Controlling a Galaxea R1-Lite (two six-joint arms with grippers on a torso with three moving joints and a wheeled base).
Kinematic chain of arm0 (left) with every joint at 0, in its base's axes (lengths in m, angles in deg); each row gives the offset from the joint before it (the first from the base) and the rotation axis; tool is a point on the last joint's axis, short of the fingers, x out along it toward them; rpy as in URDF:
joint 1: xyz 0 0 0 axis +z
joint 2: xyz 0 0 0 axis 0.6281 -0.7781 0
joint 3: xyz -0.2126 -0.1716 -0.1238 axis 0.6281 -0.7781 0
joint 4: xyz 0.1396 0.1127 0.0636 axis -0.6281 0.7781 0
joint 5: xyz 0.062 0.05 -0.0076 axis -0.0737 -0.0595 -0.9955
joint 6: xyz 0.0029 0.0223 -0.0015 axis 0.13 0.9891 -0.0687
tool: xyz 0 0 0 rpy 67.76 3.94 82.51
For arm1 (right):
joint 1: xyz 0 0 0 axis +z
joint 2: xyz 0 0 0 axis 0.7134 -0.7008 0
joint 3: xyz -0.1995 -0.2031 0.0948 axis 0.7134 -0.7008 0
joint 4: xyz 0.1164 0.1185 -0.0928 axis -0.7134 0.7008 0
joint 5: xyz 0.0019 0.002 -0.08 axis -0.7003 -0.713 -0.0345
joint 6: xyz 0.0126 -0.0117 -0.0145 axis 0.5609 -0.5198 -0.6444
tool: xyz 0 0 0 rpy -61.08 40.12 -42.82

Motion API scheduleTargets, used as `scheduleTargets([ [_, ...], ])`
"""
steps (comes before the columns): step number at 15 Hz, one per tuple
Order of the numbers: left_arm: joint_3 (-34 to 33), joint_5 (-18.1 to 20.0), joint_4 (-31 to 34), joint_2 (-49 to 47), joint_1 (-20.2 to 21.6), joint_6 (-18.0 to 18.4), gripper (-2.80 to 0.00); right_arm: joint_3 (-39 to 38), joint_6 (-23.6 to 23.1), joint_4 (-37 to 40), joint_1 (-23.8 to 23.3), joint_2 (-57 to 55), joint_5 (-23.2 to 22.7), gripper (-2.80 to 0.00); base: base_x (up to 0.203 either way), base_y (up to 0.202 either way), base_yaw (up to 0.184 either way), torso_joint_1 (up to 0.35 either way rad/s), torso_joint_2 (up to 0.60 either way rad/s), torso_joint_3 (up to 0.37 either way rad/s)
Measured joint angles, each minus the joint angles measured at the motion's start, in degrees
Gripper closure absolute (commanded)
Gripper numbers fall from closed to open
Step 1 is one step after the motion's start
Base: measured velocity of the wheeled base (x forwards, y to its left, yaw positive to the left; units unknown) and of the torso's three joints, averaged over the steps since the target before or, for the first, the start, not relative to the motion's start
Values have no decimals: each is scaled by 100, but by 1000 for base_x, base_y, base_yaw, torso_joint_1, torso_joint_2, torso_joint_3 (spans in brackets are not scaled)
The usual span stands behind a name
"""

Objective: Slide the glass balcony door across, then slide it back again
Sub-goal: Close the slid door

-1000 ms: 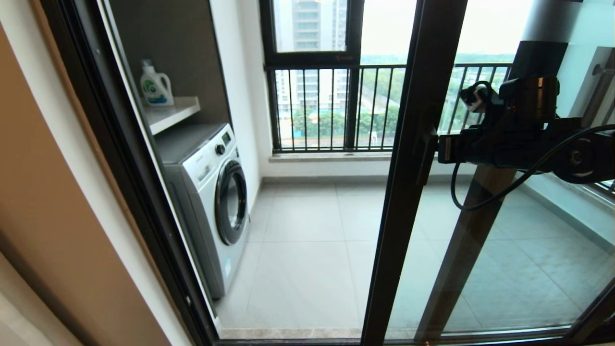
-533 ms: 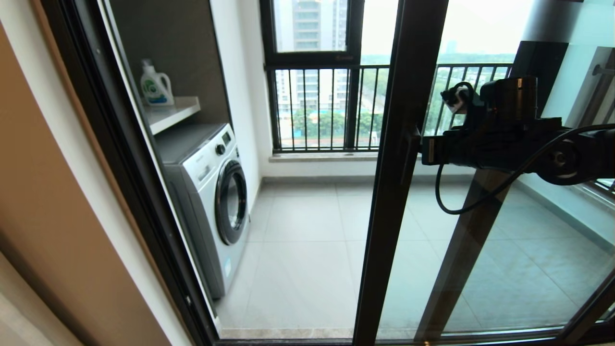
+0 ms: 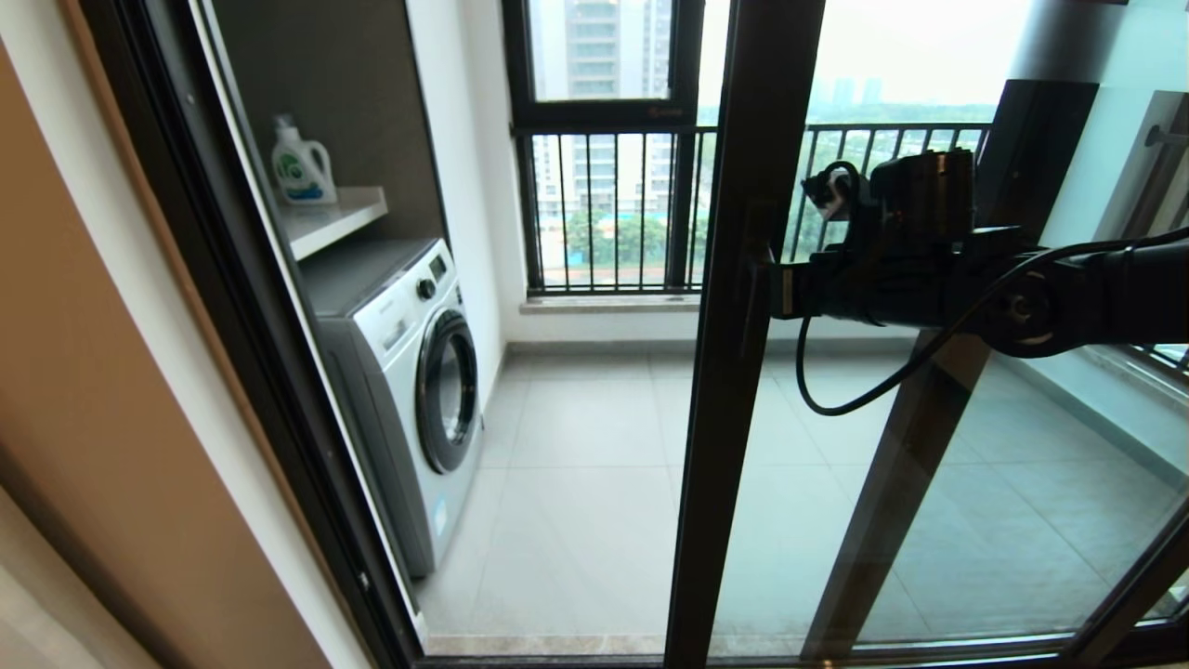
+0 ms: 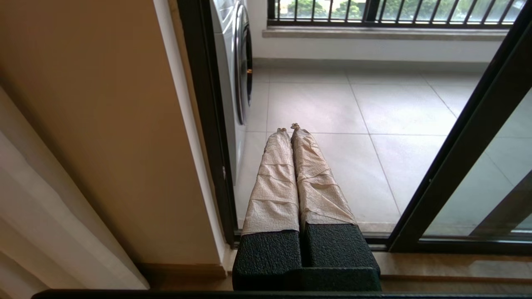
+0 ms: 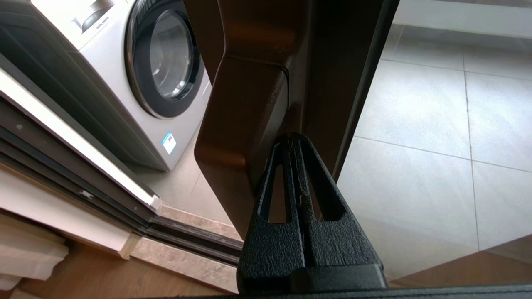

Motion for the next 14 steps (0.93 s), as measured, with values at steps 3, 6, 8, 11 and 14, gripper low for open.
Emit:
scheduleTargets([
  [3,0,2,0,0,0,0,0,131,0,-9,168,-131,55,0,0,0,0,0,0,0],
  [6,0,1,-1,0,0,0,0,299,28,-5,338,-279,198,0,0,0,0,0,0,0],
  [8,0,0,0,0,0,0,0,417,41,-6,450,-390,225,0,0,0,0,0,0,0],
  [11,0,0,0,0,0,0,0,678,102,27,628,-567,450,0,0,0,0,0,0,0],
  [14,0,1,-1,0,0,-2,0,969,118,78,770,-726,500,0,0,0,0,0,0,0],
])
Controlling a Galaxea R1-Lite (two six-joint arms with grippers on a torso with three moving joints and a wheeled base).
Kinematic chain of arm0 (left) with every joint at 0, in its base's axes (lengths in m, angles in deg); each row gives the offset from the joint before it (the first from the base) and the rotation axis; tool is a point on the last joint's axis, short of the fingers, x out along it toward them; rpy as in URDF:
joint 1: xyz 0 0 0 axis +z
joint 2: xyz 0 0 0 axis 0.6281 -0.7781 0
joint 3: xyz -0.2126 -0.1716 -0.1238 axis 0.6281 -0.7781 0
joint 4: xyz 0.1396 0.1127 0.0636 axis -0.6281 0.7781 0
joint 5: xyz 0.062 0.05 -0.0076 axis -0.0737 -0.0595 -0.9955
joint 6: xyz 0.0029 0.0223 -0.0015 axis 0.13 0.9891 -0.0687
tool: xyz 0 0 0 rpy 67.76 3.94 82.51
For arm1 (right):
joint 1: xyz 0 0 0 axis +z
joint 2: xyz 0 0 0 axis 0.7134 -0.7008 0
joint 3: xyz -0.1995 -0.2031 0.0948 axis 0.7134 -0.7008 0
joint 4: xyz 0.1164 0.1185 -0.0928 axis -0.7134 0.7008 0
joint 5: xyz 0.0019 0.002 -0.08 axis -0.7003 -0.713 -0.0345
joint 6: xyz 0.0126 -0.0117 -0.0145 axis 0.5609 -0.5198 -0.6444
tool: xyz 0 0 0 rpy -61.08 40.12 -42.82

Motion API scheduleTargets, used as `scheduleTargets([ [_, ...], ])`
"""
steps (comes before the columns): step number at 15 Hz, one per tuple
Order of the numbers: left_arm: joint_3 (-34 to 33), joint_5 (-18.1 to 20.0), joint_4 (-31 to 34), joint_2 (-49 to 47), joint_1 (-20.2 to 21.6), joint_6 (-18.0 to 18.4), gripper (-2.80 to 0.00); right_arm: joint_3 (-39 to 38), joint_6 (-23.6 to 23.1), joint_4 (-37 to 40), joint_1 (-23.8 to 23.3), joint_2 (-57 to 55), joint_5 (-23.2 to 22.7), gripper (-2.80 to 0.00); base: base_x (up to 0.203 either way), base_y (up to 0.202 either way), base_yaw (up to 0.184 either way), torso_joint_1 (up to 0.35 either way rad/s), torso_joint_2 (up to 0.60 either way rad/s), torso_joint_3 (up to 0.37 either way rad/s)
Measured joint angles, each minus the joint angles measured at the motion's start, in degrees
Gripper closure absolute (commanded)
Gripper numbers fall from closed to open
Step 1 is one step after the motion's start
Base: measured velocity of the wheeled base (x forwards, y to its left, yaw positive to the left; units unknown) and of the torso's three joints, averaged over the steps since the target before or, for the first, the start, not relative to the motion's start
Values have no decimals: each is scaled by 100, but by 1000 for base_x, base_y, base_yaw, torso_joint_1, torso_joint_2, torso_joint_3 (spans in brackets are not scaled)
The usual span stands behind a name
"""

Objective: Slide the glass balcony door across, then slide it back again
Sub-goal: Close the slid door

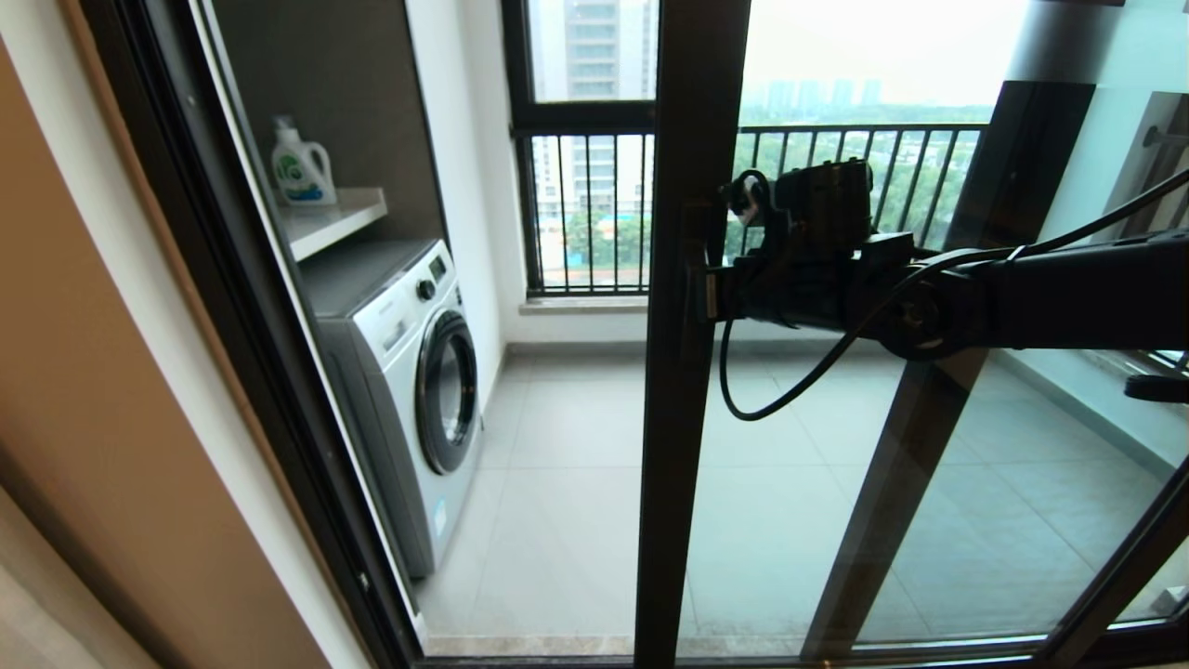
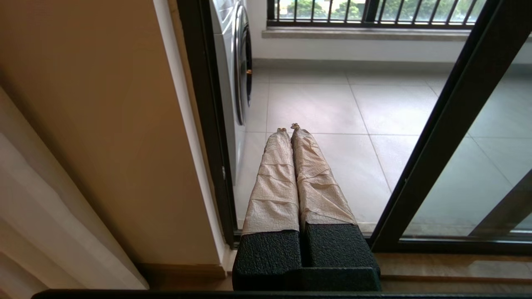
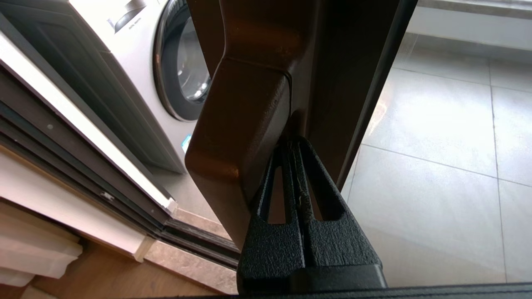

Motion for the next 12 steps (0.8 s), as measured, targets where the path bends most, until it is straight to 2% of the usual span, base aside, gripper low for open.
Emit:
scheduleTargets([
  [12,0,-1,0,0,0,1,0,789,-6,-80,674,-657,112,0,0,0,0,0,0,0],
])
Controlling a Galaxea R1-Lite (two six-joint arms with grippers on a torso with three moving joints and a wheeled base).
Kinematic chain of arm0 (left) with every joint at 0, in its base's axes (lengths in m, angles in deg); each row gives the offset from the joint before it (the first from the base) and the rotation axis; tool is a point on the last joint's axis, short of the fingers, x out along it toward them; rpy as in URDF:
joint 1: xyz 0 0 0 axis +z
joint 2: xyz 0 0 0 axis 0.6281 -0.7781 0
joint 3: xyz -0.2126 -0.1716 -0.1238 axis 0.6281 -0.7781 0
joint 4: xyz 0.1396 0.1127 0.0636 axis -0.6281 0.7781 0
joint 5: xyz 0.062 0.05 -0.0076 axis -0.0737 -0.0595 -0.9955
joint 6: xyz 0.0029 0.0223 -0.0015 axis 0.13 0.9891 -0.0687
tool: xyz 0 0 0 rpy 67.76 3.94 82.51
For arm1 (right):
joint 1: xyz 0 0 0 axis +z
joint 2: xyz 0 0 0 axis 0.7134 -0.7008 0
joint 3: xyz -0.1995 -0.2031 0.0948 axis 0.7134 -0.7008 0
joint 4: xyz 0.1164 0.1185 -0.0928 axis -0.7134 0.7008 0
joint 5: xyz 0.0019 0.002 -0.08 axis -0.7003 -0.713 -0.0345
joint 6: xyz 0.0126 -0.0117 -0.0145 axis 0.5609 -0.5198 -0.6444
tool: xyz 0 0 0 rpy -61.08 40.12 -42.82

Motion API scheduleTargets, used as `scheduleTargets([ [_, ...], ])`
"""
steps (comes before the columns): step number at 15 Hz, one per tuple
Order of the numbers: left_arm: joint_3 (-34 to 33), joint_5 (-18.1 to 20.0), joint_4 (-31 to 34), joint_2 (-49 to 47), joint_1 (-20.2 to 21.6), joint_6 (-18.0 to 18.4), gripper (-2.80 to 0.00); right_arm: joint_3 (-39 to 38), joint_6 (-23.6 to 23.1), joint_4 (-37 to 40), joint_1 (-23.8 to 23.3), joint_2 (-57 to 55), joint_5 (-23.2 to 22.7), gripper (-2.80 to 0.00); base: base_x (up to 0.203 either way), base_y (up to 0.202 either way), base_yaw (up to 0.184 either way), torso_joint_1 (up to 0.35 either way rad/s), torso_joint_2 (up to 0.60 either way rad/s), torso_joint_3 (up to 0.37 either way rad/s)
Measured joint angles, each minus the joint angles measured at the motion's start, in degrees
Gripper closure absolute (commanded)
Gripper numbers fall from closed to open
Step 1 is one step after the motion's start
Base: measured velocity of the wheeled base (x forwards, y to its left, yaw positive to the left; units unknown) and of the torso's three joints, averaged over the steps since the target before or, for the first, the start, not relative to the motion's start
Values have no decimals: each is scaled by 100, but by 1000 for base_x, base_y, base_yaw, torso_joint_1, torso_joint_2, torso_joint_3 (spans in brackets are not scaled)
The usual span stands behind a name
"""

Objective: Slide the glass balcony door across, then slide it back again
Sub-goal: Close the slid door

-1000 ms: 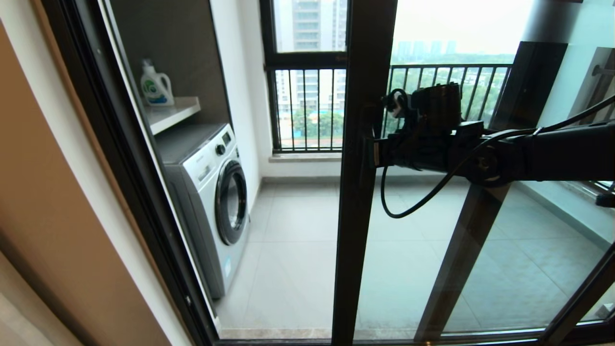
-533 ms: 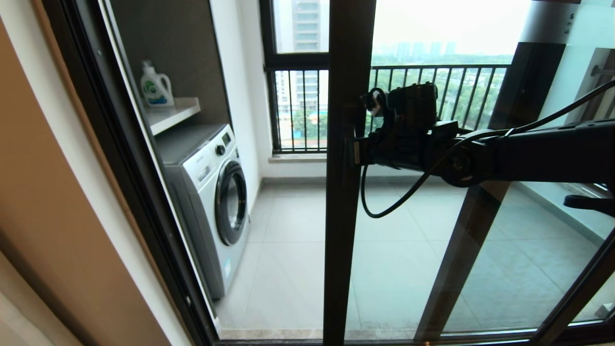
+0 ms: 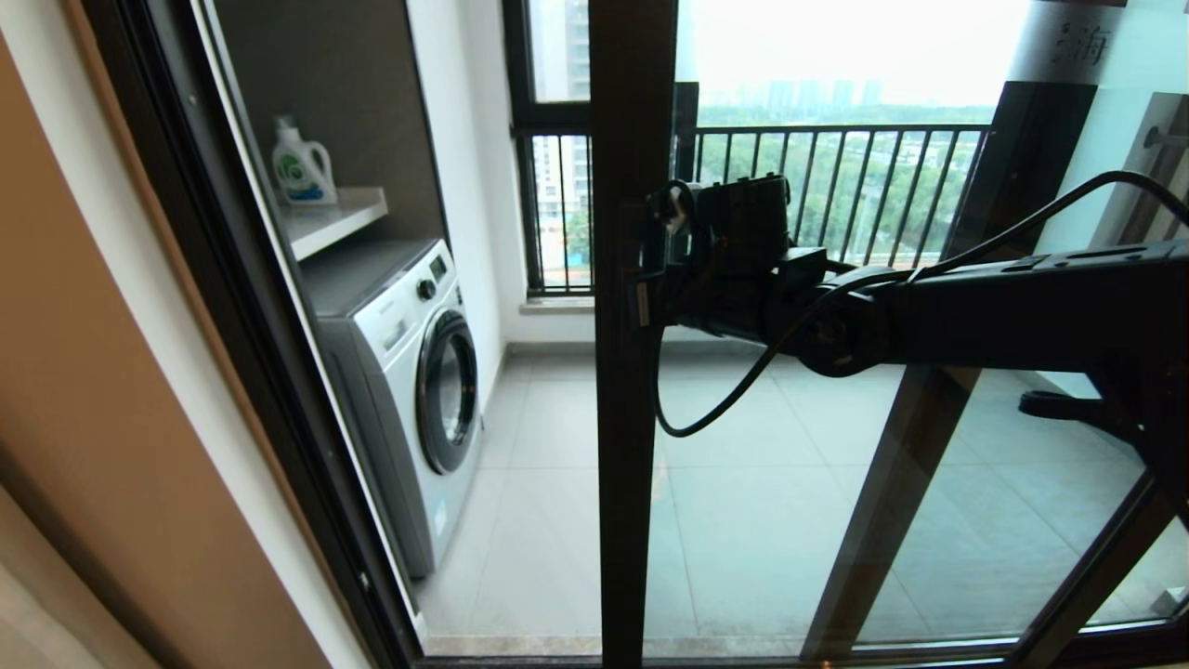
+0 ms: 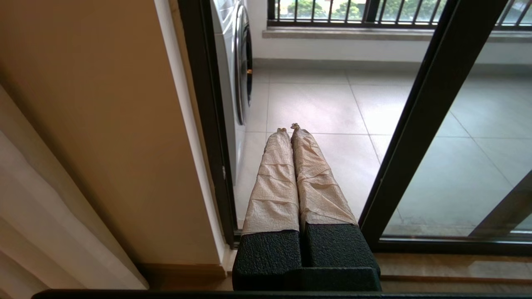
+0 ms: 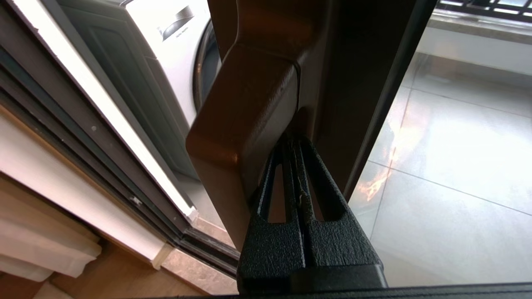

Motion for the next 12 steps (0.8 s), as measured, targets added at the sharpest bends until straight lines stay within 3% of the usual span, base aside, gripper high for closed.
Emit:
scheduleTargets([
  [4,0,1,0,0,0,2,0,428,0,30,241,-296,44,0,0,0,0,0,0,0],
  [8,0,1,3,0,0,1,0,955,-7,46,523,-647,509,0,0,0,0,0,0,0],
  [12,0,0,1,0,0,2,0,1073,-7,13,772,-854,541,0,0,0,0,0,0,0],
])
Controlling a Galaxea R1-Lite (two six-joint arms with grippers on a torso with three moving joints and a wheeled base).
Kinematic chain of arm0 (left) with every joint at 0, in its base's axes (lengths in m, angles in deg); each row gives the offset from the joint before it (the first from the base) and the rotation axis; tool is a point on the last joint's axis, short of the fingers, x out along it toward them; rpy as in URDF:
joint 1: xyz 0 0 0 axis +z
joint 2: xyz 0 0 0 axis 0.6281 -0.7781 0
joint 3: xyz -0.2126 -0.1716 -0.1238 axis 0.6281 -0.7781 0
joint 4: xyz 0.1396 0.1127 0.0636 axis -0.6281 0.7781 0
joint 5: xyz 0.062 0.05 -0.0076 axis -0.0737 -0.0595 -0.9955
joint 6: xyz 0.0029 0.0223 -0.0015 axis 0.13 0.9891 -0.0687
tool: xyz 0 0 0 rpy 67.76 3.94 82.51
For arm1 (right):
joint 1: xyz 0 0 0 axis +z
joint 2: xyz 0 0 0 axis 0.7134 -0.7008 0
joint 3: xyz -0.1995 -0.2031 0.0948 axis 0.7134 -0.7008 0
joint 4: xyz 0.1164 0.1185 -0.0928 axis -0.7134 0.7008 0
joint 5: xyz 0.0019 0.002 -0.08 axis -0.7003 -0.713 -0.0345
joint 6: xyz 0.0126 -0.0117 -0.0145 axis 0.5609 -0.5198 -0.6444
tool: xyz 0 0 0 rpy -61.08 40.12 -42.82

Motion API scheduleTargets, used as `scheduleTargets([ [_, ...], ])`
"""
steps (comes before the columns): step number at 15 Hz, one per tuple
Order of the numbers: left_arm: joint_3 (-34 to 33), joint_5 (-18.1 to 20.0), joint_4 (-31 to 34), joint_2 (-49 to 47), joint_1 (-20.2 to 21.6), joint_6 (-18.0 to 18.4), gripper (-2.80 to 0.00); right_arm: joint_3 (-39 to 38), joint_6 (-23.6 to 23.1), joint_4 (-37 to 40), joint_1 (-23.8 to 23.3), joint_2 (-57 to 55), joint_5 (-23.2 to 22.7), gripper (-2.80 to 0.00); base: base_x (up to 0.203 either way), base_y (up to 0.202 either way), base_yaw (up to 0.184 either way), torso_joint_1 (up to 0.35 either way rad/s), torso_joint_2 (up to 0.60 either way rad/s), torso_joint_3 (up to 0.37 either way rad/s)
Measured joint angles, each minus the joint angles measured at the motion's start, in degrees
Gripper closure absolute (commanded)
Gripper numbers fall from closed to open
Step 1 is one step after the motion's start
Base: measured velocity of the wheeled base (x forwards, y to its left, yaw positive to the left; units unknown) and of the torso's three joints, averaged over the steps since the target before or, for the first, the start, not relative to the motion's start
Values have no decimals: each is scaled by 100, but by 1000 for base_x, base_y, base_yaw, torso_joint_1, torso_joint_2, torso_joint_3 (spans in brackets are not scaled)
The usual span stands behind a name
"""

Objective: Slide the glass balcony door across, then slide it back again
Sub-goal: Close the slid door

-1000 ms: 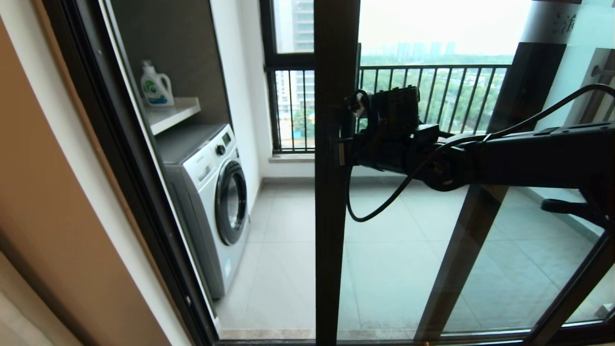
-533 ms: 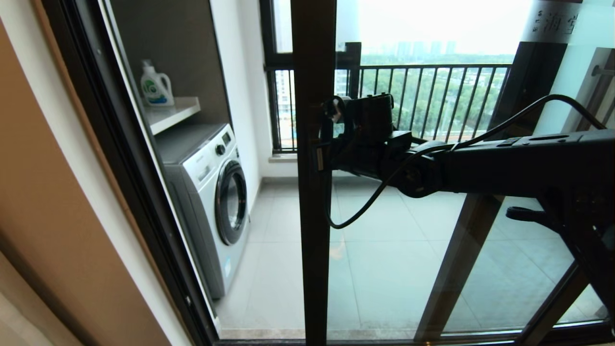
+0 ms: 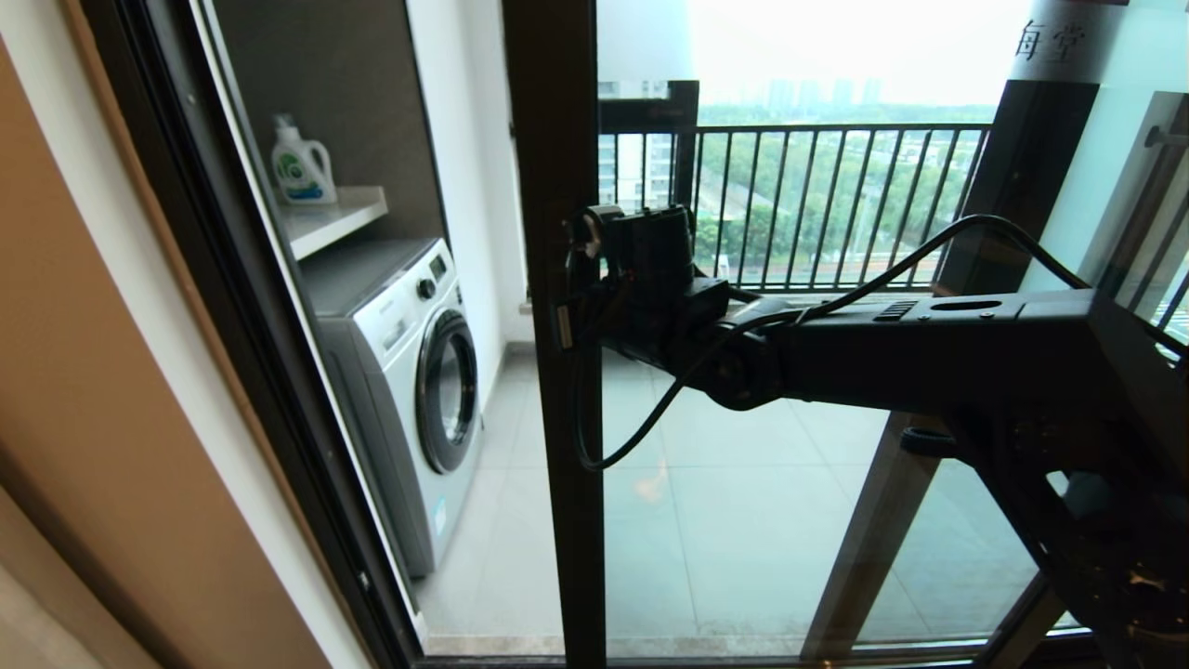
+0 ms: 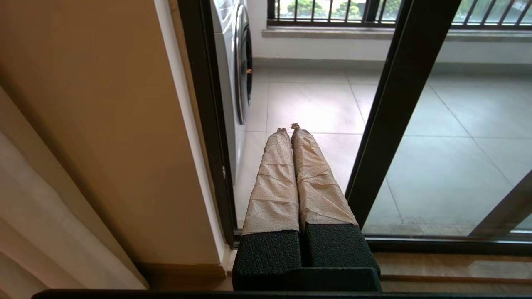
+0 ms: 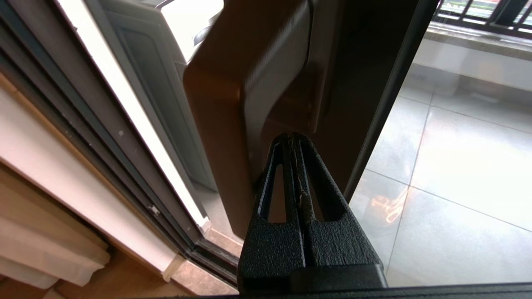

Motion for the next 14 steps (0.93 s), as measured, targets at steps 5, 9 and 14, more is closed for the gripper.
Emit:
scheduleTargets([
  [5,0,1,0,0,0,0,0,11,7,-24,167,-99,-20,0,0,0,0,0,0,0],
  [9,0,1,-1,0,0,-2,0,-289,42,-8,206,177,44,0,0,0,0,0,0,0],
  [14,0,1,0,0,0,0,0,-2438,25,2,-15,1935,56,0,0,0,0,0,0,0],
])
